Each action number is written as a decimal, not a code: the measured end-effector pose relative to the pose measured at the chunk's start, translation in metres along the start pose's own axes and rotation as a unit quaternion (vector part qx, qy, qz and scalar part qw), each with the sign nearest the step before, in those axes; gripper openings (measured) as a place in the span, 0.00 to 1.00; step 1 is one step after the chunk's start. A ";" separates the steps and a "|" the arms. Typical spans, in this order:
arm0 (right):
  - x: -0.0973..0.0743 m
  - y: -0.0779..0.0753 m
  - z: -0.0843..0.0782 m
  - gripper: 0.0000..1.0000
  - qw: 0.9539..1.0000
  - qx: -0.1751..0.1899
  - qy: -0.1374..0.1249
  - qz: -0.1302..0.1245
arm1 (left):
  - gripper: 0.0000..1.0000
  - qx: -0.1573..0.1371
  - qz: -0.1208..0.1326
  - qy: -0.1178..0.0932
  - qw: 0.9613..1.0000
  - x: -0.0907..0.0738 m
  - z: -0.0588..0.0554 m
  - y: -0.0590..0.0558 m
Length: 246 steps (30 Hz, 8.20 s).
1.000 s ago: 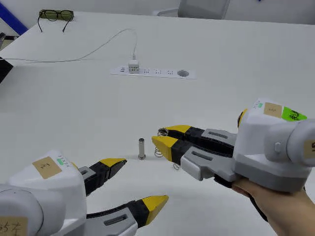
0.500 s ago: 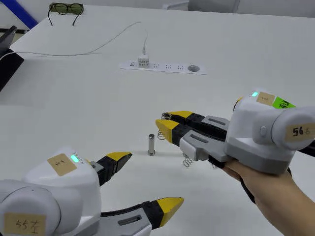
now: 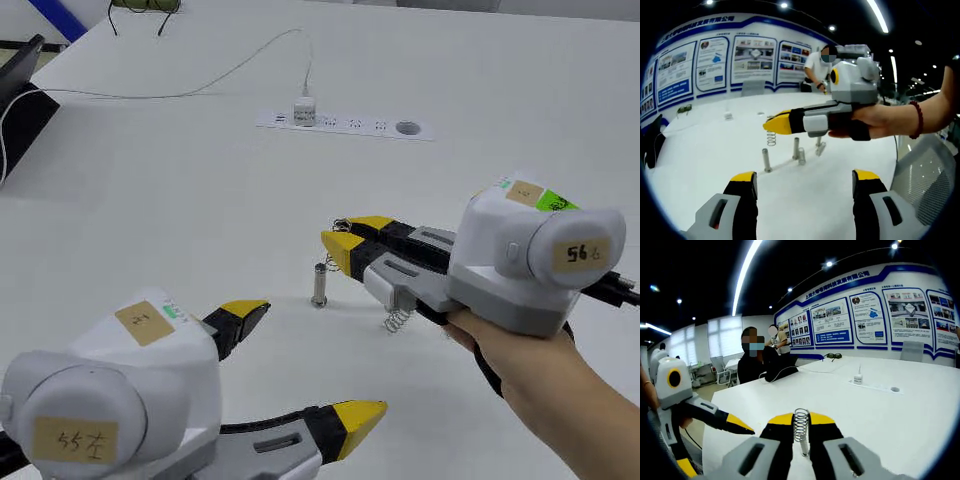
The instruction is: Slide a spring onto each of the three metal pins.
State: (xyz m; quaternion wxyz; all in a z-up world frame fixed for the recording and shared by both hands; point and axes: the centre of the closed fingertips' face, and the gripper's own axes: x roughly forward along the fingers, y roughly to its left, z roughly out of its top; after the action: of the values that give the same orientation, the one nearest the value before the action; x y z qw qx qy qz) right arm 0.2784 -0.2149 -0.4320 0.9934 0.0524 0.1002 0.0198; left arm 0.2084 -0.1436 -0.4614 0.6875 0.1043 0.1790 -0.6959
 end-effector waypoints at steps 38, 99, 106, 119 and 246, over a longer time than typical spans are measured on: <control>0.020 0.001 -0.035 0.12 0.997 -0.049 0.053 -0.004 | 0.79 -0.002 -0.002 0.008 1.000 -0.001 -0.003 0.000; -0.012 0.002 -0.018 0.38 0.997 -0.017 0.072 -0.021 | 0.76 0.027 0.011 -0.013 1.000 -0.002 0.013 0.002; -0.029 -0.005 -0.012 0.43 0.997 -0.012 0.074 -0.035 | 0.71 0.050 0.006 -0.013 0.999 0.003 0.018 -0.002; -0.065 -0.020 -0.005 0.47 0.996 -0.016 0.072 -0.054 | 0.63 0.080 -0.001 0.004 0.997 0.019 0.020 -0.003; -0.132 -0.033 -0.025 0.39 0.983 0.170 0.038 -0.066 | 0.10 -0.046 -0.056 0.006 0.997 0.068 0.010 -0.026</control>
State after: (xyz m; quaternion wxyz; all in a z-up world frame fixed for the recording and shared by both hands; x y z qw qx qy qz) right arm 0.1453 -0.2519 -0.4342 0.9647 0.2126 0.1426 -0.0616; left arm 0.1815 -0.2109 -0.4760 0.6505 0.0670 0.2204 -0.7237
